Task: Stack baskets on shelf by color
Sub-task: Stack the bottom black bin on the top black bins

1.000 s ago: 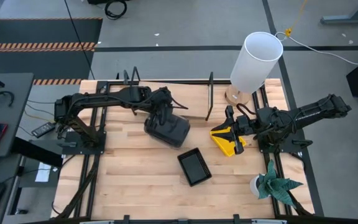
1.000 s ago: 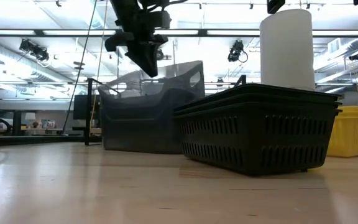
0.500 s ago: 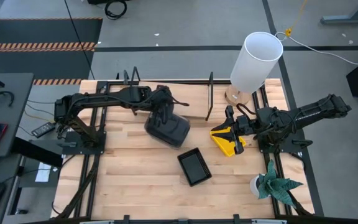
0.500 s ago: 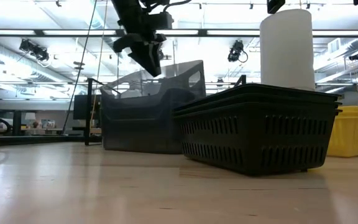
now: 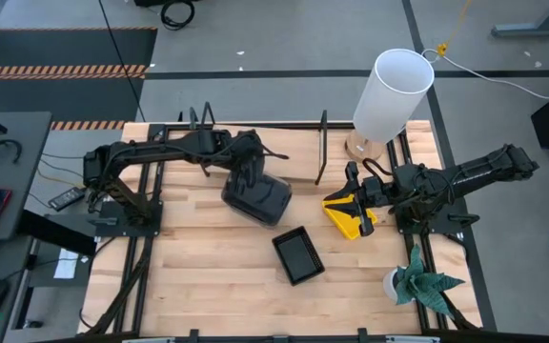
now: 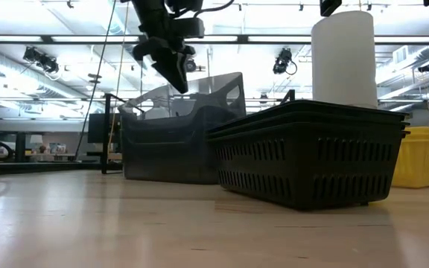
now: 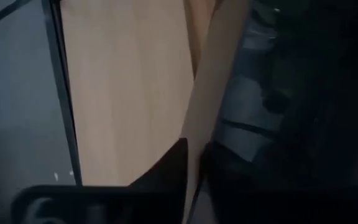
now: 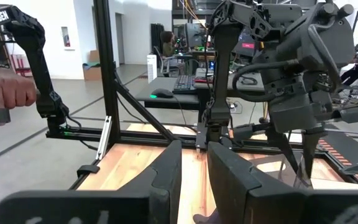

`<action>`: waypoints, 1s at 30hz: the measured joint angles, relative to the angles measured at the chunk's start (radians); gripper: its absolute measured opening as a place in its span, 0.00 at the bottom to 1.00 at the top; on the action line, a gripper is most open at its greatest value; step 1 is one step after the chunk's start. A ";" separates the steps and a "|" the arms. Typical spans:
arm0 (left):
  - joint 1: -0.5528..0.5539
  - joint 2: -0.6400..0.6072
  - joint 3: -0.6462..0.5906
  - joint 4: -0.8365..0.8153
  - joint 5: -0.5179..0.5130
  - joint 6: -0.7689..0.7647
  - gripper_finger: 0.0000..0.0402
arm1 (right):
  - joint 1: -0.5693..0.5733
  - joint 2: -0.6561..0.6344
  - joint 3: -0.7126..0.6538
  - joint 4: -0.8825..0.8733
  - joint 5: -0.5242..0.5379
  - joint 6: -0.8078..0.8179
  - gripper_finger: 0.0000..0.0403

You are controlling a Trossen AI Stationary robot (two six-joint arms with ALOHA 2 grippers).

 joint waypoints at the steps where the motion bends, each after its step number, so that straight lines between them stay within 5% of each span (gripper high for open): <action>1: 0.000 0.000 0.000 -0.001 0.002 0.001 0.10 | 0.000 0.000 0.000 0.000 0.000 0.000 0.21; 4: 0.000 0.000 0.000 -0.012 0.005 0.007 0.02 | 0.000 0.000 0.000 0.000 0.000 0.000 0.21; 30: 0.064 0.000 0.000 -0.106 0.206 -0.066 0.02 | 0.000 0.000 0.000 0.004 0.000 -0.001 0.21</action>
